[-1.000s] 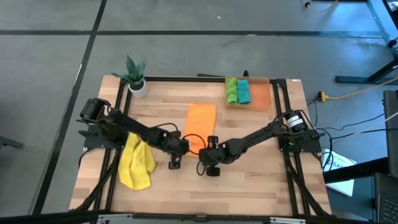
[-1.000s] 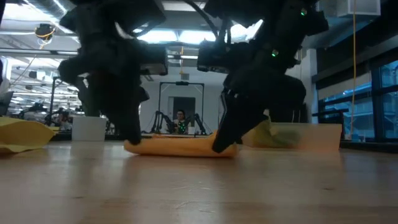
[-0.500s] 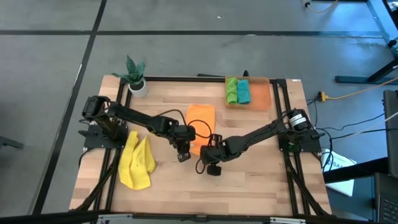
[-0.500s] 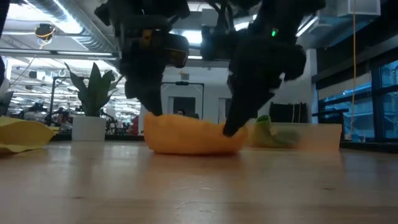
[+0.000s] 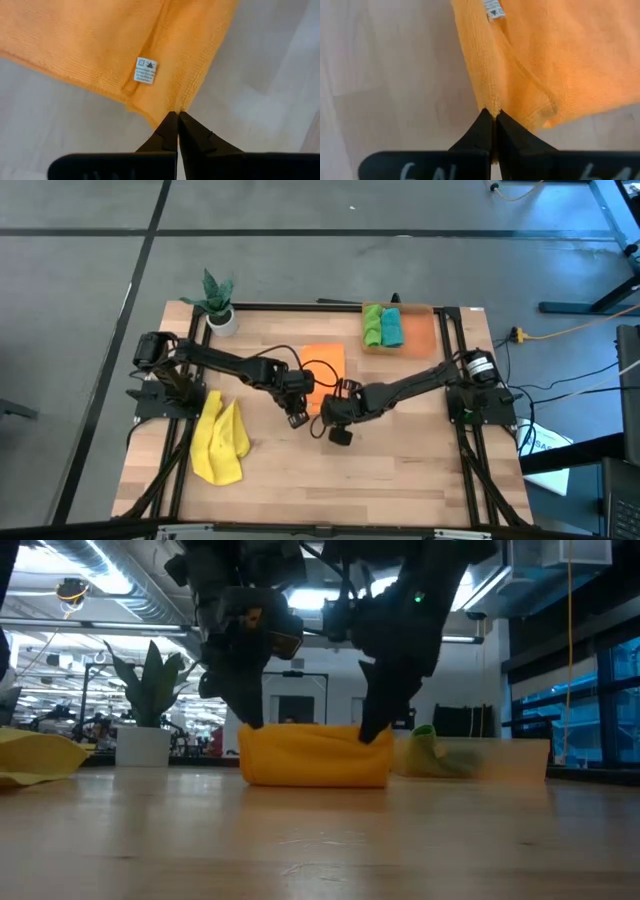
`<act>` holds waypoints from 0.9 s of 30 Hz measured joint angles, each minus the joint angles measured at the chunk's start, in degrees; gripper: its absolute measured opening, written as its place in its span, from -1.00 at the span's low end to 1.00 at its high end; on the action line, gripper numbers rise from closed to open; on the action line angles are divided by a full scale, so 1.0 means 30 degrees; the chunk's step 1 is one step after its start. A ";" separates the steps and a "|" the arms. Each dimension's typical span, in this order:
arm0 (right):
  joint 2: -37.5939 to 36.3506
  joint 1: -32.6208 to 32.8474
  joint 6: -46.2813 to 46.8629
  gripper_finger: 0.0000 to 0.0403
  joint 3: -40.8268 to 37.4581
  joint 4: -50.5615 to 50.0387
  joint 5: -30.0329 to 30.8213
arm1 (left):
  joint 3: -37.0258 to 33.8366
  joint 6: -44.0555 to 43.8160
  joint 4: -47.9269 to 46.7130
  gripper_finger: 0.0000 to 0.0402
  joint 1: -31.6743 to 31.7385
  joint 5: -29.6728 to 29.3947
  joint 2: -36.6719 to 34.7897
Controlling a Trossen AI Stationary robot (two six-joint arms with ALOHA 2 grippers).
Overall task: Roll microfiber towels into tight, uniform cylinder then place into a basket
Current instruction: Fold the orange towel
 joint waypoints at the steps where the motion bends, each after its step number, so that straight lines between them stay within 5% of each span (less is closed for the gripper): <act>1: 0.0000 -0.0228 -0.0045 -0.95 0.0000 0.0008 -0.0405 | 0.0000 0.0000 -0.0028 -1.00 0.0112 0.0000 0.0013; 12: -0.0022 -0.2599 -0.2457 -0.95 0.0020 0.0066 -0.5227 | 0.0000 0.0011 -0.0100 -1.00 0.1183 -0.0137 0.0117; 27: -0.0029 -0.4310 -0.3007 -0.95 -0.0108 0.0421 -0.3982 | -0.0029 0.1531 -0.0057 -1.00 0.1973 -0.0436 0.0613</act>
